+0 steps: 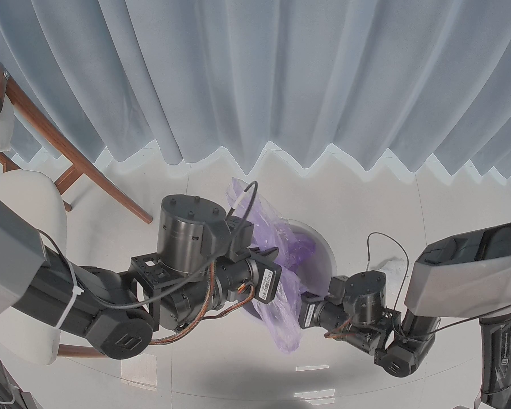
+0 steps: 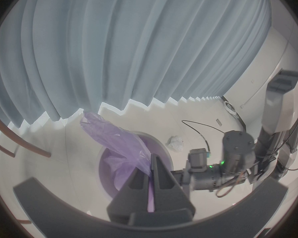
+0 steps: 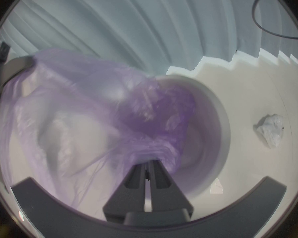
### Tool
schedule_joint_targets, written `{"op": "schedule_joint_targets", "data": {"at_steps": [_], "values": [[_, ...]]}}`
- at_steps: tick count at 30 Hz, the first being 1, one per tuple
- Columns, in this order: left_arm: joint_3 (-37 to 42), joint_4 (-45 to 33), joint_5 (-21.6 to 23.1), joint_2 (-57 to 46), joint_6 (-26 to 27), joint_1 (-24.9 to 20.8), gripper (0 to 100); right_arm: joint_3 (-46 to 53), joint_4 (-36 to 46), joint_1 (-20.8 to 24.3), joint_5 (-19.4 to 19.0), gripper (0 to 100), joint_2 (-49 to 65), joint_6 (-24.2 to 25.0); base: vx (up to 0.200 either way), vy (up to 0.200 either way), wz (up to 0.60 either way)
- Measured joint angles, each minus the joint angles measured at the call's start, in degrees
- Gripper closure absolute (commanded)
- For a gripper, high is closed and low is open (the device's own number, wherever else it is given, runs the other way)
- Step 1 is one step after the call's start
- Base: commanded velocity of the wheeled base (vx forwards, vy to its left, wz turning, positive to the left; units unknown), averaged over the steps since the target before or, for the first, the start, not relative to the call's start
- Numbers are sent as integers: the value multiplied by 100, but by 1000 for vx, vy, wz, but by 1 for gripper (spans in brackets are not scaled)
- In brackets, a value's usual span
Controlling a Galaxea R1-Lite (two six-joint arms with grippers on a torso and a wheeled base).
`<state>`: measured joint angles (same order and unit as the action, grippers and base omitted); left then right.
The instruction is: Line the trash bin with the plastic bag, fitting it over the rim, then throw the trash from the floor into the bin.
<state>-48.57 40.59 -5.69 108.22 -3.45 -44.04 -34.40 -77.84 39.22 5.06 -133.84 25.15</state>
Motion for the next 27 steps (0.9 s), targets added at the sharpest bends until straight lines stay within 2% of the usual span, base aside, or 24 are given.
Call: {"op": "schedule_joint_targets", "data": {"at_steps": [3,5,10,18,22,27], "values": [[122,-30,-2,-2,179,13,100,452,-6,188,-79,100,201,2,0,0,0],[216,-59,4,-4,482,80,100,723,-26,308,-127,100,341,2,0,0,0],[318,-204,88,-15,1170,488,100,1267,-107,455,-272,100,824,5,0,0,0],[190,-277,534,-20,1324,722,100,2194,-149,446,-441,100,1810,13,0,0,0],[85,-419,730,-17,1368,642,100,2627,-148,257,-449,100,2472,2,0,0,0],[39,-592,796,-9,1429,406,100,2837,-143,-369,-422,100,3023,5,0,0,0]]}}
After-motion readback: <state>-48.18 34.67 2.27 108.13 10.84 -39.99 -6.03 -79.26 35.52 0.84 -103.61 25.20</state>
